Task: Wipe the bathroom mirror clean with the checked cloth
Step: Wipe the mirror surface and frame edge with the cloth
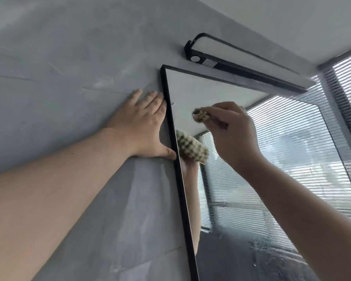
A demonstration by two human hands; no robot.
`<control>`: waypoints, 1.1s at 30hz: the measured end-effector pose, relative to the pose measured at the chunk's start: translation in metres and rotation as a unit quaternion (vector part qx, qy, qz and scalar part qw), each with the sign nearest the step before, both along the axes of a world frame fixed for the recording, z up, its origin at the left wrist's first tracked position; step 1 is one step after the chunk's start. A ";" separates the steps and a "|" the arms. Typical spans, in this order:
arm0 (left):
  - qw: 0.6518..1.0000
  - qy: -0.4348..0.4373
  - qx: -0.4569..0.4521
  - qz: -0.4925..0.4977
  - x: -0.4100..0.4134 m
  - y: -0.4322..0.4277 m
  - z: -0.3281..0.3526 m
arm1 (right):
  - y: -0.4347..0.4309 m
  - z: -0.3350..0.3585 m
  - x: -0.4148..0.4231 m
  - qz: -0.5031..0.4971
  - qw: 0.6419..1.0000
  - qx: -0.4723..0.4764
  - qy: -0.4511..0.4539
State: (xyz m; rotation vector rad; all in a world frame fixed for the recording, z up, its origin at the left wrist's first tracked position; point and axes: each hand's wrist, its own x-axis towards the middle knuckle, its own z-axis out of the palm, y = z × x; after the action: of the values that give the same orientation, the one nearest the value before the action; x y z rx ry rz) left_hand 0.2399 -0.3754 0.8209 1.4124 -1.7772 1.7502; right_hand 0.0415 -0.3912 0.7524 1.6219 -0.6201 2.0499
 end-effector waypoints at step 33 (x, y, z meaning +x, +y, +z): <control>0.998 -0.005 -0.011 -0.058 0.006 -0.010 0.001 | -0.025 0.081 0.022 -0.084 0.995 0.007 0.060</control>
State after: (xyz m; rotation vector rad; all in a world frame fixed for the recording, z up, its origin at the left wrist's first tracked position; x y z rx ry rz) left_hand 0.2454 -0.3857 0.8219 1.2680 -1.8014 1.7159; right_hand 0.0632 -0.4166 0.8333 1.6281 -0.7033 1.8181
